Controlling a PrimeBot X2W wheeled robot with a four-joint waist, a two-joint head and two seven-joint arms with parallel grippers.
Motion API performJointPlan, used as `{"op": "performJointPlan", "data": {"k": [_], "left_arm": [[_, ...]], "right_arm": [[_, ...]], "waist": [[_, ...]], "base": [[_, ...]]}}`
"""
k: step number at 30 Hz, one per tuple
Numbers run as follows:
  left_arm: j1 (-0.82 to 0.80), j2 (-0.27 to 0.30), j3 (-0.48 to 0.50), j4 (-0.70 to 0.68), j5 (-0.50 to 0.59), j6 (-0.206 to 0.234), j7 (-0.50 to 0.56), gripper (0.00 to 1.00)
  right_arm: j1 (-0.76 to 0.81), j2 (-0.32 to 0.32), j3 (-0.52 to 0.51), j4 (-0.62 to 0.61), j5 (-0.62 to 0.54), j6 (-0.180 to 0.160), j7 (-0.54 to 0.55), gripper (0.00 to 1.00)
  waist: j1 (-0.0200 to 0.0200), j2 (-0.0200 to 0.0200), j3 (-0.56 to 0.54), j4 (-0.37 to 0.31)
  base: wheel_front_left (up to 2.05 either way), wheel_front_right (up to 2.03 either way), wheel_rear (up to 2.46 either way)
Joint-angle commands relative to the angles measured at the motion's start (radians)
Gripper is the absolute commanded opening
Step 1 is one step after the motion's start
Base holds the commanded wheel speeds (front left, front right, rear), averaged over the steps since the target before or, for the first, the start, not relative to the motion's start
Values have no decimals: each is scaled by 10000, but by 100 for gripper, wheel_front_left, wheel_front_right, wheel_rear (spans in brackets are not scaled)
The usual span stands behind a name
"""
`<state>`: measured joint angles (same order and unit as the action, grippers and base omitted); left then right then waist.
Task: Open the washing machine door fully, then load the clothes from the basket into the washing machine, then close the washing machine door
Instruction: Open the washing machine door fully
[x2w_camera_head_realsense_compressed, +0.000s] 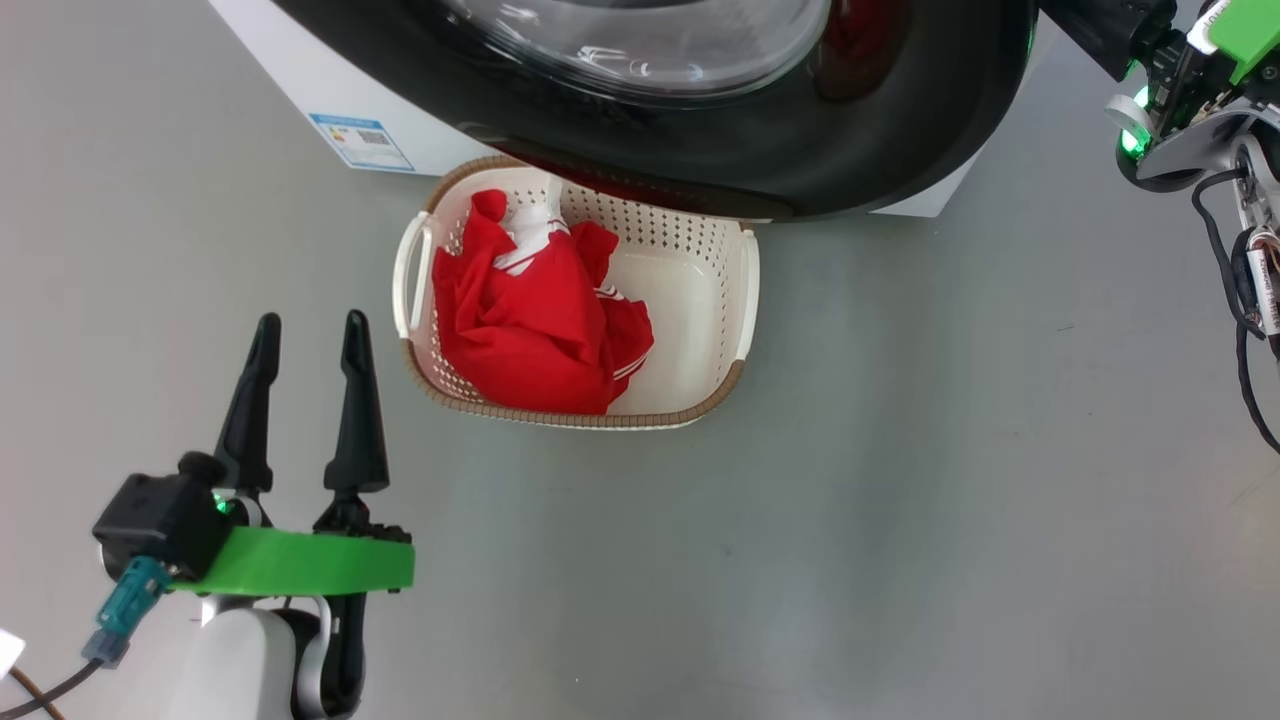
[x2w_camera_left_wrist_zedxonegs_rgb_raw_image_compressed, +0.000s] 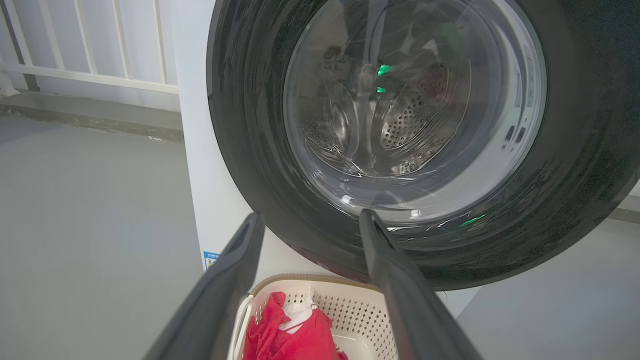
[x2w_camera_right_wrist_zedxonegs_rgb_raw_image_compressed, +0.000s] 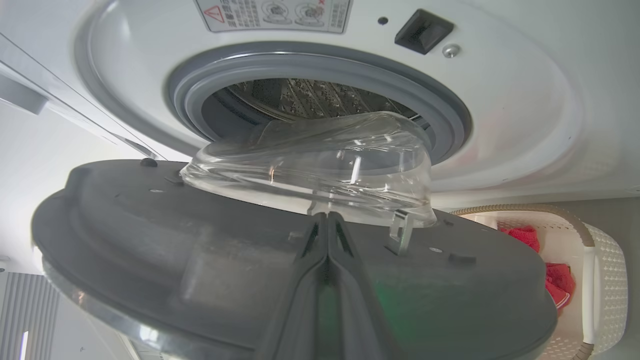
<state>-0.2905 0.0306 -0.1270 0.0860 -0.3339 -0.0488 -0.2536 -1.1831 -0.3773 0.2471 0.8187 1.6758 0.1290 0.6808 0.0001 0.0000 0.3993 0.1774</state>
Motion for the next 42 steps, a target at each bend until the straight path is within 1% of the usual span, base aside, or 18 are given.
{"op": "performJointPlan", "data": {"k": [1, 2, 3, 5, 6, 7, 8, 9, 10, 15, 19, 23, 30, 34, 37, 42], "left_arm": [[106, 196, 368, -181, 154, -37, -82, 100], [114, 196, 376, -170, 168, -45, -82, 100], [118, 196, 381, -162, 181, -54, -82, 100], [127, 196, 383, -138, 200, -72, -82, 100], [132, 196, 387, -129, 207, -80, -82, 100], [132, 196, 387, -129, 207, -80, -82, 100], [142, 196, 394, -114, 221, -95, -82, 100], [142, 196, 394, -114, 221, -95, -82, 100], [150, 196, 398, -108, 228, -102, -82, 100], [196, 196, 461, -104, 278, -133, -82, 100], [210, 196, 497, -107, 314, -149, -82, 100], [198, 196, 536, -111, 335, -162, -82, 100], [175, 196, 591, -118, 345, -174, -82, 100], [175, 196, 621, -151, 358, -178, -82, 100], [176, 196, 698, -196, 379, -172, -82, 100], [233, 196, 793, -236, 408, -181, -82, 100]], "right_arm": [[219, 109, -2, -341, -69, 17, -117, 0], [235, 92, -18, -369, -106, 17, -199, 10], [253, 82, -40, -403, -128, 17, -268, 23], [300, 61, -100, -480, -159, 17, -405, 46], [325, 54, -135, -530, -161, 17, -458, 55], [325, 54, -135, -530, -161, 17, -458, 55], [389, 22, -214, -653, -173, 17, -581, 87], [389, 22, -214, -653, -173, 17, -581, 87], [427, 1, -248, -728, -189, 17, -643, 100], [715, -114, -410, -1238, -245, 17, -863, 100], [1073, -273, -486, -1918, -453, 17, -1153, 100], [1594, -454, -650, -2935, -636, 17, -1528, 100], [3003, -811, -898, -4889, -1156, 17, -2406, 100], [3862, -1110, -813, -5860, -1791, 17, -2925, 100], [4422, -1338, -854, -6449, -2382, 17, -3602, 100], [5320, -1518, -975, -7201, -3264, 17, -4974, 100]], "waist": [[-1, 0, -66, -52], [-1, 0, -87, -71], [-1, 0, -106, -89], [-1, 0, -143, -122], [-1, 0, -157, -138], [-1, 0, -157, -138], [-1, 0, -182, -169], [-1, 0, -182, -169], [-1, 0, -192, -184], [-1, 0, -225, -287], [-1, 0, -225, -369], [-1, 0, -194, -437], [-1, 0, -195, -502], [-1, 0, -201, -514], [-1, 0, -201, -518], [-1, 0, -232, -559]], "base": [[0, 0, 0], [0, 0, 0], [0, 0, 0], [0, 0, 0], [0, 0, 0], [0, 0, 0], [0, 0, 0], [0, 0, 0], [0, 0, 0], [0, 0, 0], [0, 0, 0], [0, 0, 0], [0, 0, 0], [0, 0, 0], [0, 0, 0], [0, 0, 0]]}}
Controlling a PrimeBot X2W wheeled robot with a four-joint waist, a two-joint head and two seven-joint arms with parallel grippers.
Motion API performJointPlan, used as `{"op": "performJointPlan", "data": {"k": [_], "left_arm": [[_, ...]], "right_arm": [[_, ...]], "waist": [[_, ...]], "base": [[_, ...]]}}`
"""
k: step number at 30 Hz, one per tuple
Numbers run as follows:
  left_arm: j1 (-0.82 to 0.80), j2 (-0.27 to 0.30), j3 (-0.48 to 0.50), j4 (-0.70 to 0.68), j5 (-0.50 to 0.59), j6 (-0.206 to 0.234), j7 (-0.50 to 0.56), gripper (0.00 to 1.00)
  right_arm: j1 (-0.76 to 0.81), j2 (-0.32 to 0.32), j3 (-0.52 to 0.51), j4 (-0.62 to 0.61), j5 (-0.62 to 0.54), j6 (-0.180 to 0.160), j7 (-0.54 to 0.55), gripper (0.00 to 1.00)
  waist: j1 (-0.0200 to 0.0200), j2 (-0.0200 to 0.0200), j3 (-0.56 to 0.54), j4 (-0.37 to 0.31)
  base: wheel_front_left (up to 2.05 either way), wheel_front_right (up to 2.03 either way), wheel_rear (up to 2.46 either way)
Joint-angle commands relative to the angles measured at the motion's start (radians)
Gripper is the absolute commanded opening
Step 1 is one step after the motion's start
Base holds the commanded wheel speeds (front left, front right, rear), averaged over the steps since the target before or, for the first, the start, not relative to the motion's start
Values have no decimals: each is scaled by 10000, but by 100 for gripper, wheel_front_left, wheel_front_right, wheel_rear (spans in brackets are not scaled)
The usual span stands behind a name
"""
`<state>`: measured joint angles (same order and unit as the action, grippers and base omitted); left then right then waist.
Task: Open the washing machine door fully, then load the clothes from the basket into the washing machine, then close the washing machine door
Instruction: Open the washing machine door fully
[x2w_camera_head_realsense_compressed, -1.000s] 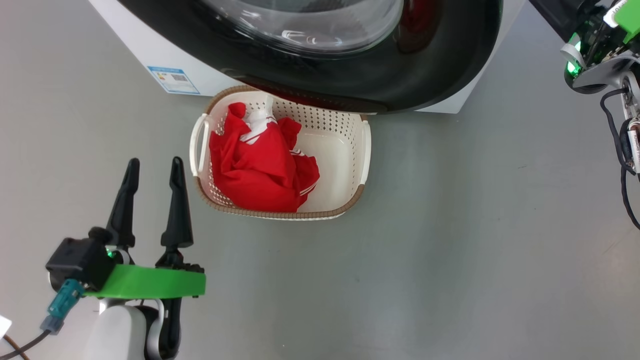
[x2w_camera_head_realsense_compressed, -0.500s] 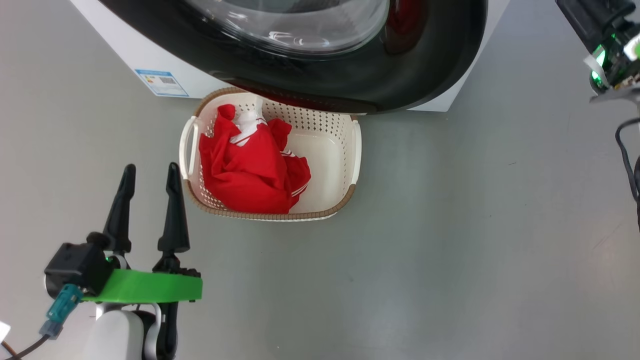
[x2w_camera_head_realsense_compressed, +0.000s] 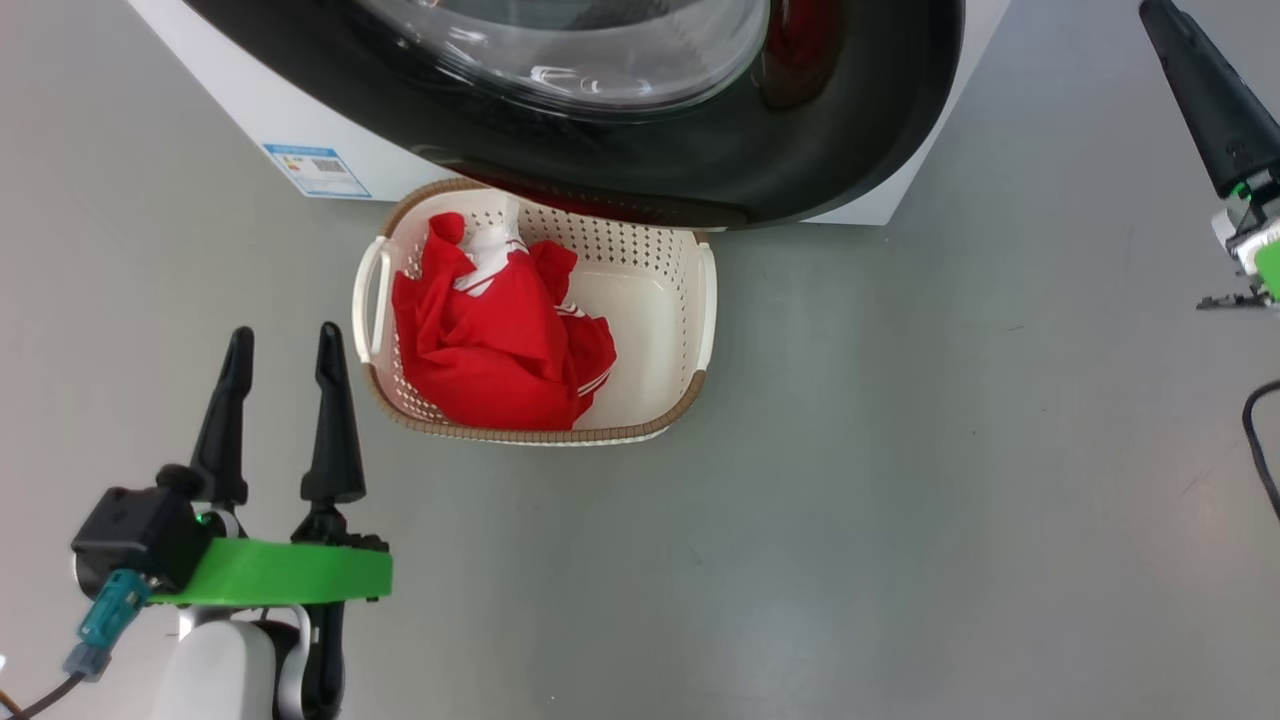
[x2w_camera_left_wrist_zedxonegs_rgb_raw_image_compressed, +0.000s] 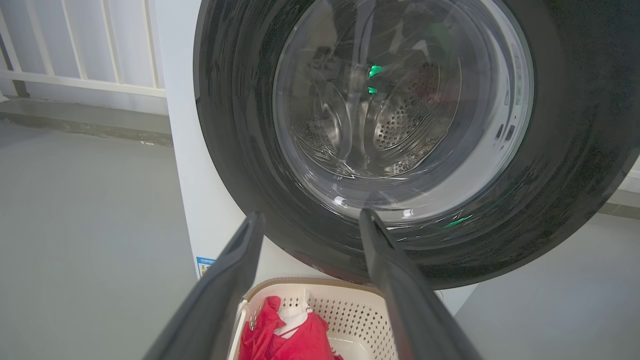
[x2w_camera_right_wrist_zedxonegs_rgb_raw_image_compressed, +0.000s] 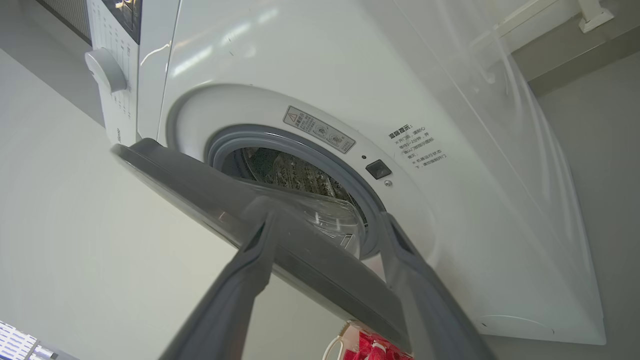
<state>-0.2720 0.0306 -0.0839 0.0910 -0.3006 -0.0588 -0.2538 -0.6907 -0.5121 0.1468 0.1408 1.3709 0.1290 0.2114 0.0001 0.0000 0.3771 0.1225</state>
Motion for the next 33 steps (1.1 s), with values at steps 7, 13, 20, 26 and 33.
{"op": "performJointPlan", "data": {"k": [7, 13, 20, 26, 33], "left_arm": [[128, 196, 433, -315, 86, -86, -80, 100], [152, 196, 496, -360, 133, -96, -80, 100], [96, 196, 454, -369, 101, -110, -80, 100], [55, 196, 425, -357, 65, -90, -80, 100], [35, 196, 370, -344, 14, -73, -80, 100]], "right_arm": [[1549, -309, 29, -1334, -1300, 17, -2372, 100], [2067, -602, 251, -1676, -2063, 17, -3563, 100], [2363, -1000, 801, -1517, -3861, 17, -4566, 100], [2464, -958, 1143, -1432, -5419, 17, -4721, 100], [2923, -211, 688, -1441, -7040, 17, -4729, 100]], "waist": [[0, 0, -15, -57], [0, 0, 26, -87], [0, 0, 163, -60], [0, 0, 232, -29], [0, 0, 211, 30]], "base": [[0, 0, 0], [0, 0, 0], [0, 0, 0], [0, 0, 0], [0, 0, 0]]}}
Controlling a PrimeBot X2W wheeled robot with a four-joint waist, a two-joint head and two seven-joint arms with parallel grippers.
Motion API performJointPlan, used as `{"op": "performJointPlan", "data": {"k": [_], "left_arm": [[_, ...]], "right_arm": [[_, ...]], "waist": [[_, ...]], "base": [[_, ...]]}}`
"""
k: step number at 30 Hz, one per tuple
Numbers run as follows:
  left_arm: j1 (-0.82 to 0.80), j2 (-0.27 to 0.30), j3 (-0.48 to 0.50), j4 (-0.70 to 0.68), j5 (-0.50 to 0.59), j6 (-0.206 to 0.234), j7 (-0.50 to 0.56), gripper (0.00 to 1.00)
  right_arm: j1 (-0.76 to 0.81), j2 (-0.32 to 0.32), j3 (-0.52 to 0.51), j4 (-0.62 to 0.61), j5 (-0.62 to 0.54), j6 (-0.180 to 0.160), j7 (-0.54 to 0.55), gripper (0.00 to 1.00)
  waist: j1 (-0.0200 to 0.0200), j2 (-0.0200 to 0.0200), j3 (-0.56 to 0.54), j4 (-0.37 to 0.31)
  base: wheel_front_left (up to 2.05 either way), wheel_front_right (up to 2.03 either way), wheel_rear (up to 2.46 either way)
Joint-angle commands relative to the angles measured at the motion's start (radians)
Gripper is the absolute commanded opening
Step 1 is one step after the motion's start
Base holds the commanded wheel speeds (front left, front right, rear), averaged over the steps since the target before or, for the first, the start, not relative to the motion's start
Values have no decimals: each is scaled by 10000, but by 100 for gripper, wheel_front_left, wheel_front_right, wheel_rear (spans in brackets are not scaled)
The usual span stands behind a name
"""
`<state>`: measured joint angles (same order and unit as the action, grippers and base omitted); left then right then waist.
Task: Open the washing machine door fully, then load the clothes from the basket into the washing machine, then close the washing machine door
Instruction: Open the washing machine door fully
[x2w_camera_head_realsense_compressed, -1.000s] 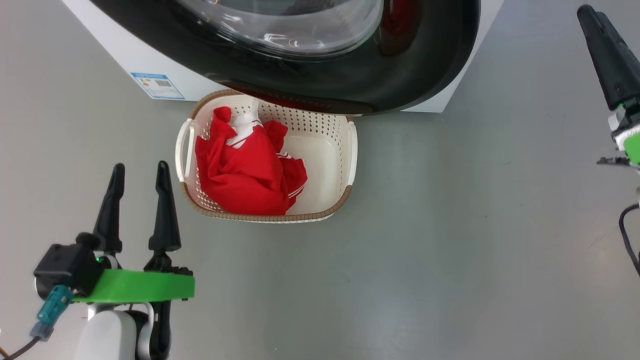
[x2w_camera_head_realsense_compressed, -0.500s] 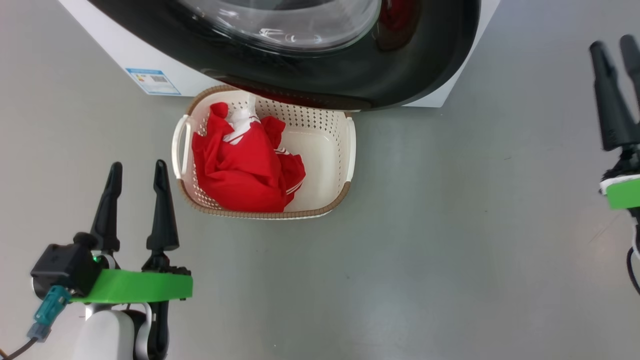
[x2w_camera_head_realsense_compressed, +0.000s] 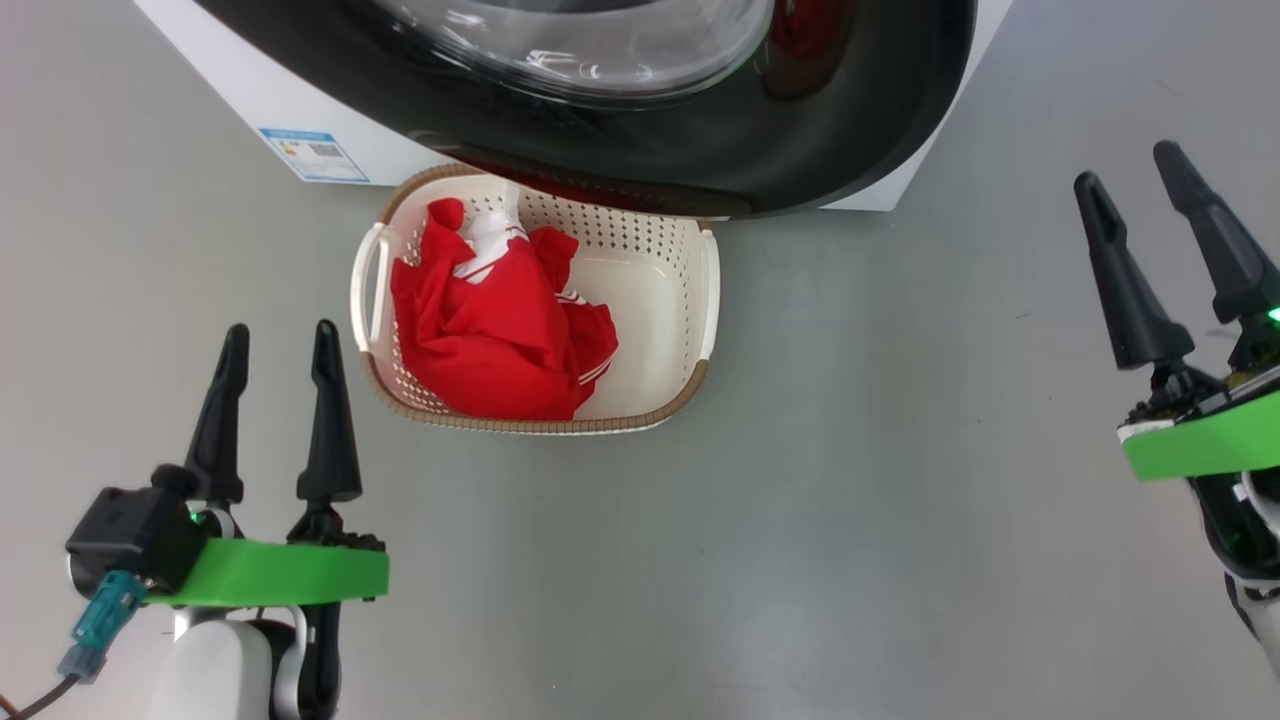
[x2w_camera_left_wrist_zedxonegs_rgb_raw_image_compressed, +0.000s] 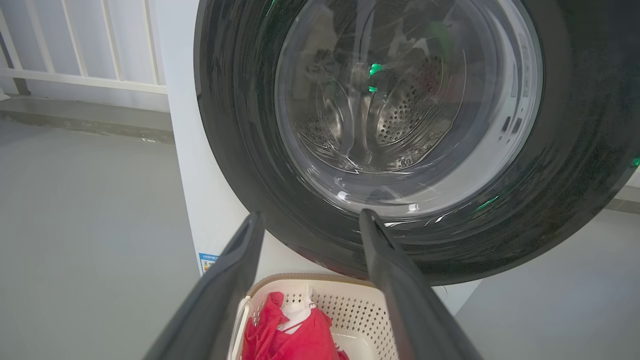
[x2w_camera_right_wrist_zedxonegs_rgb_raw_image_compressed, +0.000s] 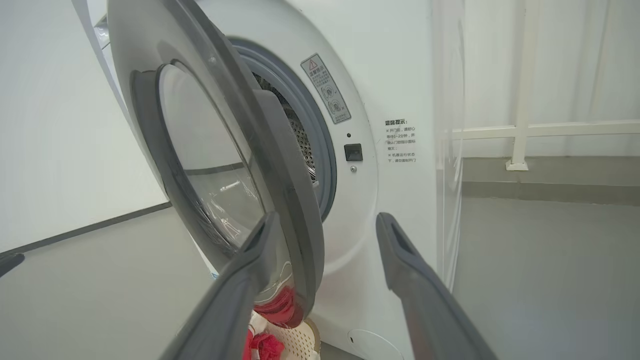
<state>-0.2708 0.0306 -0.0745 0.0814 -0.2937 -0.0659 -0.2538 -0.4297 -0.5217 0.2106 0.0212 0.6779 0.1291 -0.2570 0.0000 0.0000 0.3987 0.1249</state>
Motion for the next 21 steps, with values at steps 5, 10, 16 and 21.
{"op": "performJointPlan", "data": {"k": [5, 10, 16, 21], "left_arm": [[40, 196, 248, -255, -80, 28, -80, 100], [78, 196, 245, -268, -72, 37, -80, 100], [77, 196, 226, -237, -43, 20, -80, 100], [90, 196, 199, -202, -29, 1, -80, 100]], "right_arm": [[781, 352, -274, -420, -884, 16, -46, 100], [1146, 812, -564, -687, -1412, 16, -46, 100], [1285, 986, -642, -759, -1609, 16, -46, 100], [1292, 951, -653, -755, -1622, 16, -47, 100]], "waist": [[0, 0, -24, 28], [0, 0, -60, 5], [0, 0, -104, -49], [0, 0, -163, -58]], "base": [[0, 0, 0], [0, 0, 0], [0, 0, 0], [0, 0, 0]]}}
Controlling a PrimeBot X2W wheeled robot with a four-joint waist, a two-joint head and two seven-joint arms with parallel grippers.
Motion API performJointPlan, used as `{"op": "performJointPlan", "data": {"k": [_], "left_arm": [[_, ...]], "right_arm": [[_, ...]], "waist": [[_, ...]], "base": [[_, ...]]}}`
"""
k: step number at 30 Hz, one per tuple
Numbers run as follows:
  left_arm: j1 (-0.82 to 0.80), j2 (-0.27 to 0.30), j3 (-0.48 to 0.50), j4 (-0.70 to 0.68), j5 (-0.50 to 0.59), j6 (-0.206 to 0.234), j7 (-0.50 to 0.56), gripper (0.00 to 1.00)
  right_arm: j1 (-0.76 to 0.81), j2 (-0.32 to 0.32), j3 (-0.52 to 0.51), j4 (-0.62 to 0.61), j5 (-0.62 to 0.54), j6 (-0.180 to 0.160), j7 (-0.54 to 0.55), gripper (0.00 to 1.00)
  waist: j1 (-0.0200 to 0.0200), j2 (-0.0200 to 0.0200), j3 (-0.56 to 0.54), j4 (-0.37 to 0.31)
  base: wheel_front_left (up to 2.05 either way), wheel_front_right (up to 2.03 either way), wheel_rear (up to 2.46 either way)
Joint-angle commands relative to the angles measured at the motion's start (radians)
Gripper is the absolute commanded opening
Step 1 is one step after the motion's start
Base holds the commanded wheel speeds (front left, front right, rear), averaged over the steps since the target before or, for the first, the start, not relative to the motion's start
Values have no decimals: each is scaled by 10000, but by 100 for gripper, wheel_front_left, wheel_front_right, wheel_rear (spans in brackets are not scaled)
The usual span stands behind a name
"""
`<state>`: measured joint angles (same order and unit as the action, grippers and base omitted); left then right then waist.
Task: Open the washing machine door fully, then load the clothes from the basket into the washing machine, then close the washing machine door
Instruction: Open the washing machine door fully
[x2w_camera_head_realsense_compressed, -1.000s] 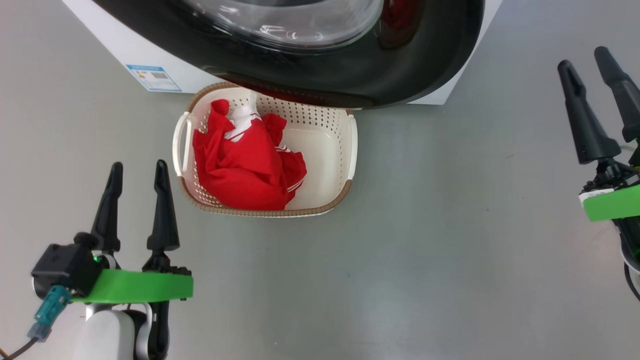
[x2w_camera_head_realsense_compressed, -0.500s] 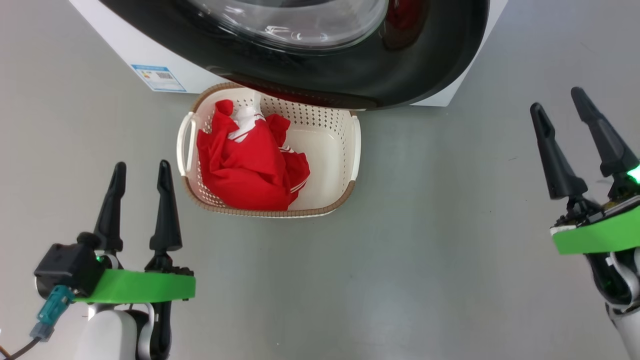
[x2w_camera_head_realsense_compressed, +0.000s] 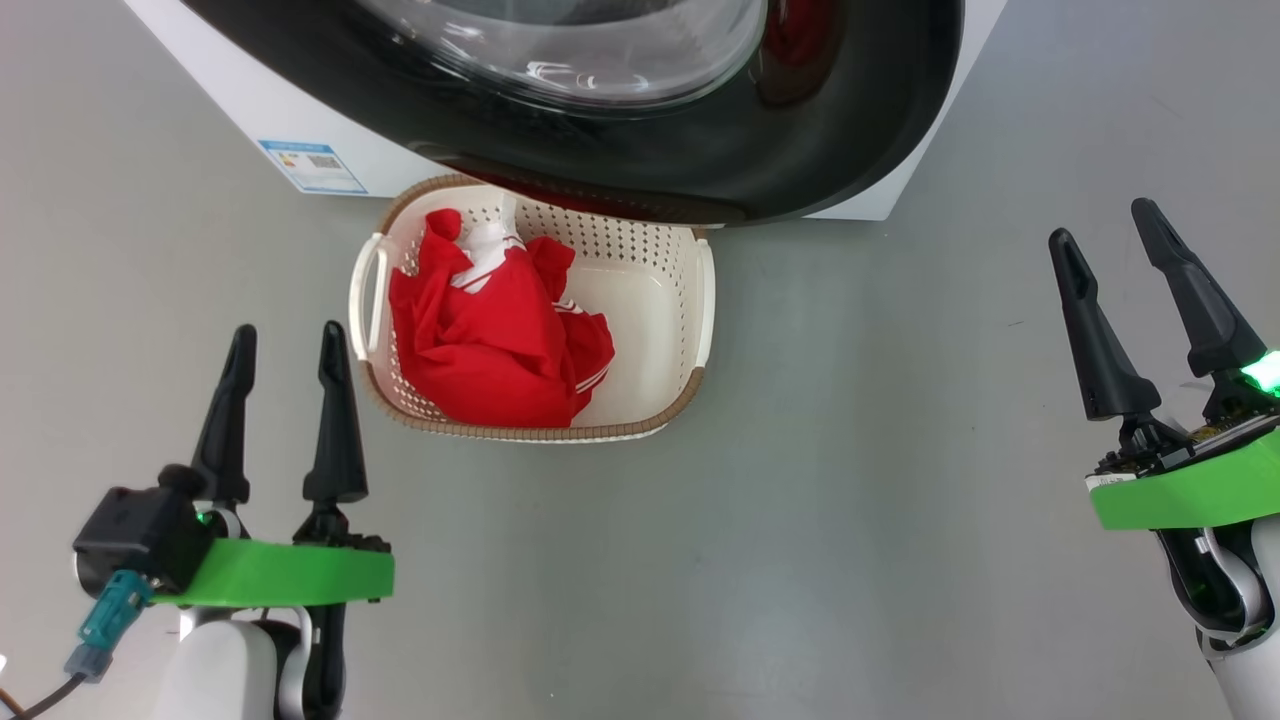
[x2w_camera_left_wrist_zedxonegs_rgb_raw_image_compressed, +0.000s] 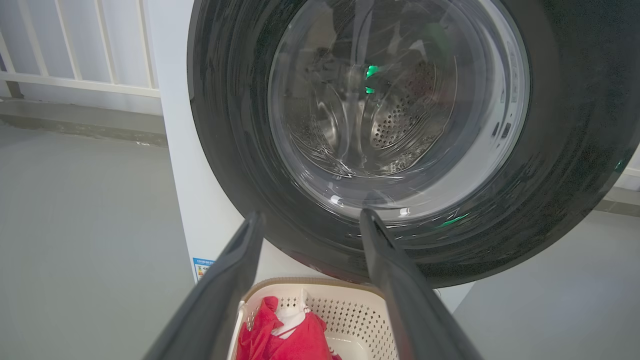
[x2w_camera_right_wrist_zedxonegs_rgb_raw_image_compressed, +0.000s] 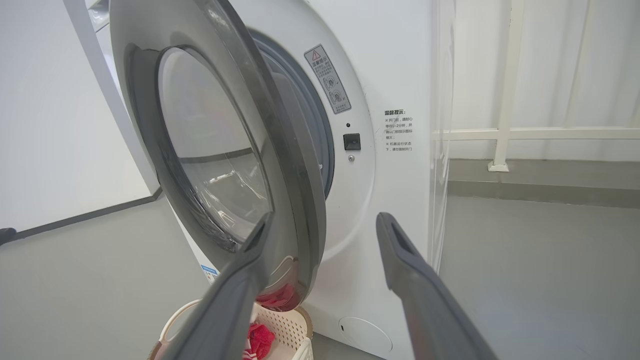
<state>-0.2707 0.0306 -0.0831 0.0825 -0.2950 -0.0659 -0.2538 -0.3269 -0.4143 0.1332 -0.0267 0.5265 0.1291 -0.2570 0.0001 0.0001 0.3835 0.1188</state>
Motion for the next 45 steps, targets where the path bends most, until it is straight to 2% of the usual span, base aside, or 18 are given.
{"op": "performJointPlan", "data": {"k": [1, 15, 23, 24, 26, 30, 35, 42, 44, 45], "left_arm": [[89, 196, 286, -213, -16, 1, -80, 100], [96, 196, 209, -159, -20, 28, -80, 100], [32, 196, 150, -179, -65, 37, -80, 100], [25, 196, 148, -181, -67, 39, -80, 100], [10, 196, 146, -181, -70, 43, -80, 100], [-7, 196, 141, -183, -81, 56, -80, 100], [12, 196, 160, -183, -102, 78, -80, 100], [61, 196, 179, -207, -99, 68, -80, 100], [29, 196, 171, -208, -95, 59, -80, 100], [29, 196, 171, -208, -95, 59, -80, 100]], "right_arm": [[264, -123, 122, -275, -107, 16, -47, 100], [-228, -258, 217, 49, -2, 16, -47, 100], [-1152, -241, 386, 704, 671, 16, -47, 100], [-1310, -277, 405, 766, 788, 16, -47, 88], [-1623, -407, 441, 912, 1045, 16, -47, 49], [-2235, -625, 603, 1112, 1884, 16, -47, 0], [-2978, -1156, 1249, 1516, 3562, 16, 36, 0], [-4366, -1207, 1771, 2451, 6967, 16, 1781, 0], [-4745, -1251, 1855, 2781, 7739, 16, 2433, 0], [-4745, -1251, 1855, 2781, 7739, 16, 2433, 0]], "waist": [[0, -1, -11, 2], [0, -1, -75, 39], [0, -1, 48, 92], [0, -1, 63, 103], [0, -1, 82, 132], [0, -1, 93, 192], [0, -1, 77, 204], [0, -1, 119, 85], [0, -1, 161, 88], [0, -1, 161, 88]], "base": [[0, 0, 0], [0, 0, 0], [0, 0, 0], [0, 0, 0], [0, 0, 0], [0, 0, 0], [0, 0, 0], [0, 0, 0], [0, 0, 0], [0, 0, 0]]}}
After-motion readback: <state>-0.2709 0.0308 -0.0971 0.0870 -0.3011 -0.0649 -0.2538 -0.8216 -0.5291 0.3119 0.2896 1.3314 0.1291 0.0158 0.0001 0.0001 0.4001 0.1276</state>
